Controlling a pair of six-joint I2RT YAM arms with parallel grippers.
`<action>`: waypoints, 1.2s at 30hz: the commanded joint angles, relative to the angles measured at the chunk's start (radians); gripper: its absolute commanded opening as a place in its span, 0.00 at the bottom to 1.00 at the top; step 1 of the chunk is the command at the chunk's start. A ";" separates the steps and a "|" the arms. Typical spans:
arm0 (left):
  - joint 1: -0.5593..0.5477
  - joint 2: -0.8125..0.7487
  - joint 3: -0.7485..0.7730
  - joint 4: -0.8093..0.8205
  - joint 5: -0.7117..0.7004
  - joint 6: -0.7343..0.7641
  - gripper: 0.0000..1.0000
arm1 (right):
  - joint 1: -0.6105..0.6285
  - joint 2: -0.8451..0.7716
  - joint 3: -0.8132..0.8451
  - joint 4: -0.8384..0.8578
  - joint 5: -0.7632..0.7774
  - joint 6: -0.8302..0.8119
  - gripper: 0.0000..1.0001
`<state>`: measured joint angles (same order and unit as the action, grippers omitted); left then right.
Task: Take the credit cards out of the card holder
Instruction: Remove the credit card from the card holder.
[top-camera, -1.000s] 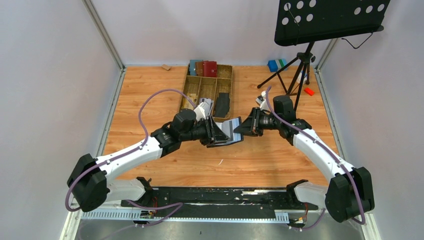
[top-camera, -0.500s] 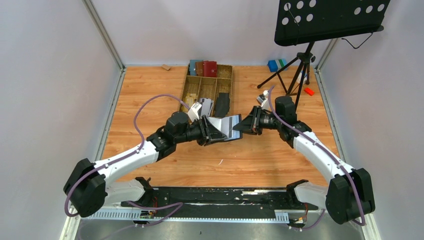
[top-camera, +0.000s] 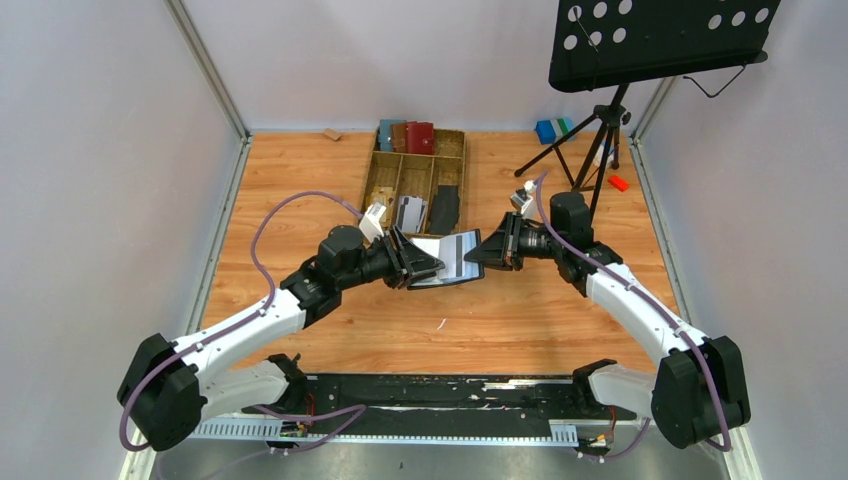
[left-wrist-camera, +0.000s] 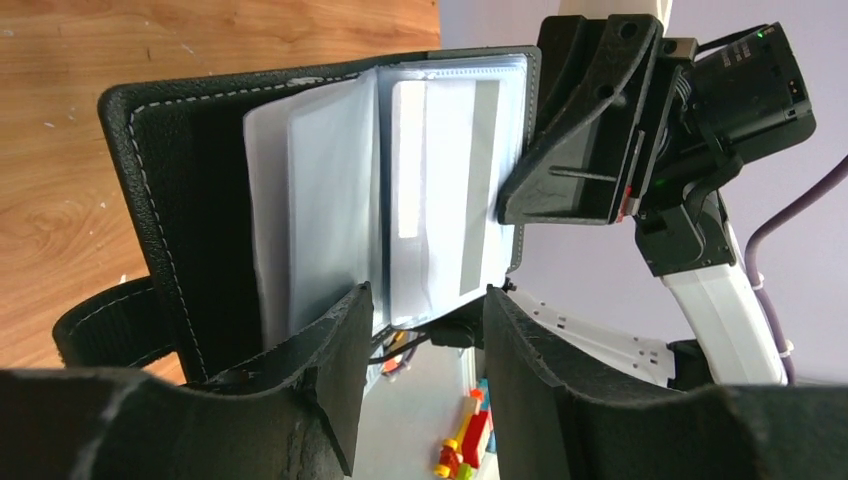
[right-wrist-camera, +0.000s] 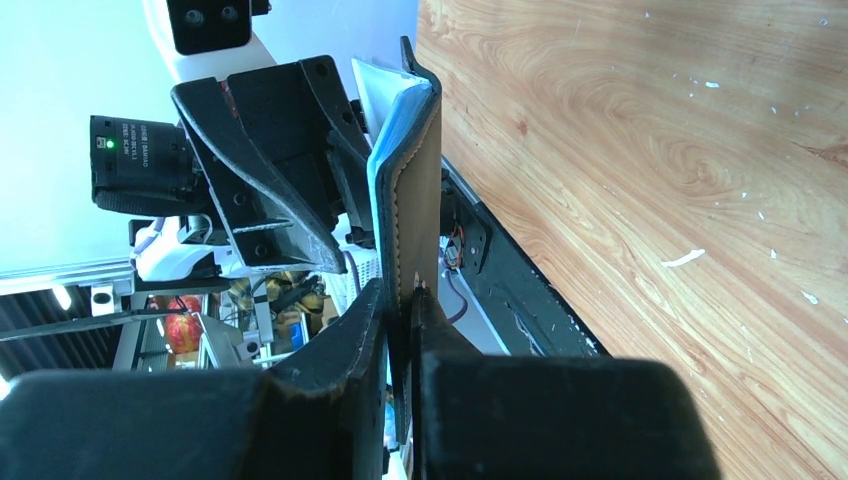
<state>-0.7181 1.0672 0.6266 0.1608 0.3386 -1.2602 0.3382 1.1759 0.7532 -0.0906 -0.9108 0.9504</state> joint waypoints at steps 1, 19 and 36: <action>0.012 -0.012 -0.003 -0.010 -0.025 -0.020 0.52 | 0.005 -0.032 -0.005 0.110 -0.056 0.039 0.00; 0.019 0.025 -0.027 0.222 0.058 -0.120 0.00 | 0.012 -0.025 -0.068 0.362 -0.109 0.209 0.27; 0.098 -0.090 -0.085 0.098 0.017 -0.087 0.00 | -0.013 -0.053 -0.023 0.126 -0.030 0.064 0.00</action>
<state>-0.6704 1.0710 0.5880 0.2886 0.4026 -1.3602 0.3508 1.1728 0.6872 0.0948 -0.9611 1.0695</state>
